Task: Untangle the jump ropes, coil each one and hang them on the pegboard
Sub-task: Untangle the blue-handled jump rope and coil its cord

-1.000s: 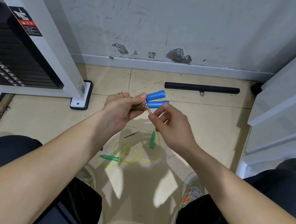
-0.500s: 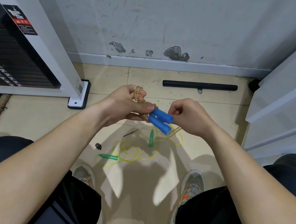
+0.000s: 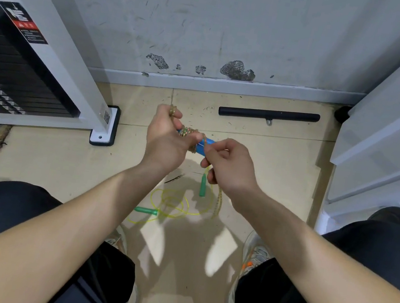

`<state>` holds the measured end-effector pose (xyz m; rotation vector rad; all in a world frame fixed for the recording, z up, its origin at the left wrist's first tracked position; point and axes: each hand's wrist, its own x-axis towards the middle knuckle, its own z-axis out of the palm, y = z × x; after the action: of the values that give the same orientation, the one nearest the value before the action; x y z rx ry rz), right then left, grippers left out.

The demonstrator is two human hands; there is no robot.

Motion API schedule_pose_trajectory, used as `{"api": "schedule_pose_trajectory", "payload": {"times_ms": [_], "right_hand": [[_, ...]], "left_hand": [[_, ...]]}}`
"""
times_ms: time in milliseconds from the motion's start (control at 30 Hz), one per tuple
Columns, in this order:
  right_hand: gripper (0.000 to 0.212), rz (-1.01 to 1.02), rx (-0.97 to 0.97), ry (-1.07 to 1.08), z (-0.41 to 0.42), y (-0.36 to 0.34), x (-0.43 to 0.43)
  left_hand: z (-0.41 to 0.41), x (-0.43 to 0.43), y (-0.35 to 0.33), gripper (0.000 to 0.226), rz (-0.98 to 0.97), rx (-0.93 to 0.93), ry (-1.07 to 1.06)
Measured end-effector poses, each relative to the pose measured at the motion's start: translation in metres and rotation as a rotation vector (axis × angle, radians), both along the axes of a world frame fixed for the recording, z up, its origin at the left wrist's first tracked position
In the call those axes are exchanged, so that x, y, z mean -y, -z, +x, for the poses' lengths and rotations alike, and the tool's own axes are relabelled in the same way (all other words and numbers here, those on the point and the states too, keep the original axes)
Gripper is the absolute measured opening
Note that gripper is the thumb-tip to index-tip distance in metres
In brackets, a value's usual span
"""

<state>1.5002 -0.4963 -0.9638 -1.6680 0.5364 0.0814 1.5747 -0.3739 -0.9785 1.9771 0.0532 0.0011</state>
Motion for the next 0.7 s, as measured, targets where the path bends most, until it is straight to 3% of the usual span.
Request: {"api": "schedule_pose_trajectory", "payload": {"times_ms": [133, 267, 333, 400, 567, 700], "right_hand": [[0.009, -0.303, 0.143, -0.091, -0.006, 0.001, -0.009], [0.011, -0.502, 0.247, -0.161, -0.004, 0.005, -0.009], [0.013, -0.540, 0.262, -0.176, -0.003, 0.004, -0.007], [0.014, -0.568, 0.266, -0.194, -0.004, 0.004, -0.008], [0.014, -0.568, 0.261, -0.199, -0.006, 0.005, -0.009], [0.019, -0.424, 0.174, -0.272, -0.006, 0.010, -0.005]], "left_hand": [[-0.005, 0.003, -0.001, 0.049, -0.409, -0.198, -0.116], [0.002, -0.004, -0.001, 0.046, -0.619, -0.449, -0.138], [0.003, -0.007, -0.002, 0.050, -0.650, -0.514, -0.118], [0.001, -0.008, -0.004, 0.070, -0.639, -0.535, -0.101], [0.004, -0.010, -0.010, 0.057, -0.617, -0.499, -0.100], [0.014, -0.019, -0.021, 0.072, -0.692, -0.515, -0.114]]}}
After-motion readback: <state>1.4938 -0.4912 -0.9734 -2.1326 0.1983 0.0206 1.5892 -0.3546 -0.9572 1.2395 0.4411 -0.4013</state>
